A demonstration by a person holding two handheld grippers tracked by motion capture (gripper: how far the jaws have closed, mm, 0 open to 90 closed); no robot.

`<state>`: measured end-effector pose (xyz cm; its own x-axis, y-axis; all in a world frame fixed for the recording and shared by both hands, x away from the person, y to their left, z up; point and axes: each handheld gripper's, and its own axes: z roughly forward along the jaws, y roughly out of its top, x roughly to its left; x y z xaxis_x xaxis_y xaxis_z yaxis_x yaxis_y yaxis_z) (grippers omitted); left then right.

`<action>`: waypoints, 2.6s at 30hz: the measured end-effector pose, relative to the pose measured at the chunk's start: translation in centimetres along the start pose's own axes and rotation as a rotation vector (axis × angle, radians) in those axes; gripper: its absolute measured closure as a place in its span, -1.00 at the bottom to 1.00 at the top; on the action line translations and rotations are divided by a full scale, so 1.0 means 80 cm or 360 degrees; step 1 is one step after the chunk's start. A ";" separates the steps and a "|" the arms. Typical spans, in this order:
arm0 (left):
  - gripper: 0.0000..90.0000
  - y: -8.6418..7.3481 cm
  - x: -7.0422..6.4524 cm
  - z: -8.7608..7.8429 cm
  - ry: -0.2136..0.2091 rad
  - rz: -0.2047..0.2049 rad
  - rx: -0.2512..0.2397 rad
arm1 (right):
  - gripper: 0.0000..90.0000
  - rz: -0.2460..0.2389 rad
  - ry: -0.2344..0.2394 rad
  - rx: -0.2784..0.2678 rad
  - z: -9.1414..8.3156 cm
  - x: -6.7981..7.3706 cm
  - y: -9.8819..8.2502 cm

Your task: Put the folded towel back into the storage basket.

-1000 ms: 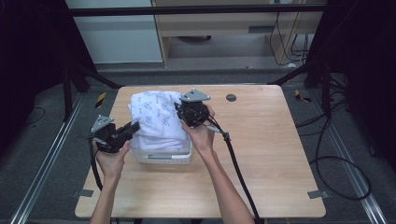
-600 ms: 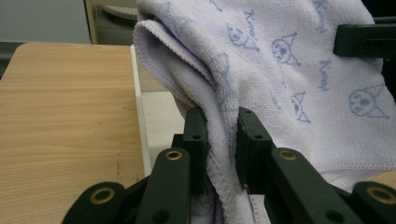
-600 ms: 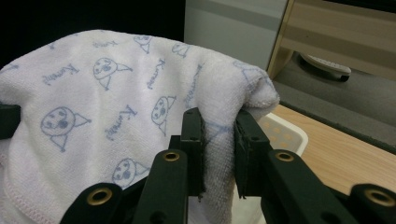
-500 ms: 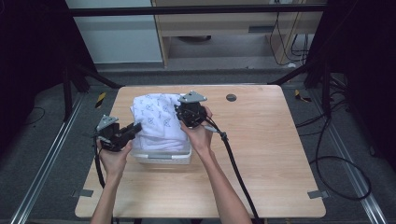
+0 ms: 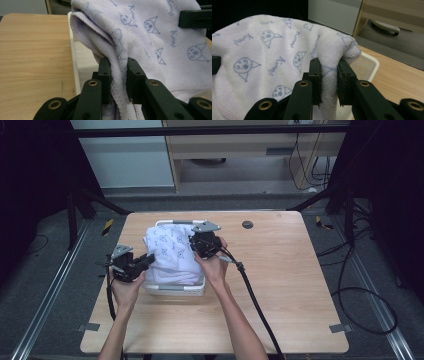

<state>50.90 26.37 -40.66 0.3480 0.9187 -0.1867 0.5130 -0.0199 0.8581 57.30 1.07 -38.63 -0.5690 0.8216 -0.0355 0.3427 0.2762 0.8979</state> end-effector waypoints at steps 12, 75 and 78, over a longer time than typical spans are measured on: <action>0.68 -0.007 -0.001 0.015 0.0021 0.0033 0.0083 | 0.70 0.0057 -0.0005 0.0050 0.015 -0.005 -0.019; 0.23 -0.004 -0.018 -0.011 0.0028 0.0161 -0.0039 | -0.56 -0.0015 0.0087 0.0105 -0.058 -0.039 -0.067; 0.16 -0.006 -0.021 -0.015 0.0022 0.0184 -0.0044 | -0.60 0.0009 0.0096 0.0099 -0.077 -0.050 -0.077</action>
<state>49.12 25.30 -40.19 0.3925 0.9163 -0.0793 0.4485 -0.1154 0.8863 52.81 -6.99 -41.31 -0.6102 0.7922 -0.0023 0.3909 0.3036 0.8689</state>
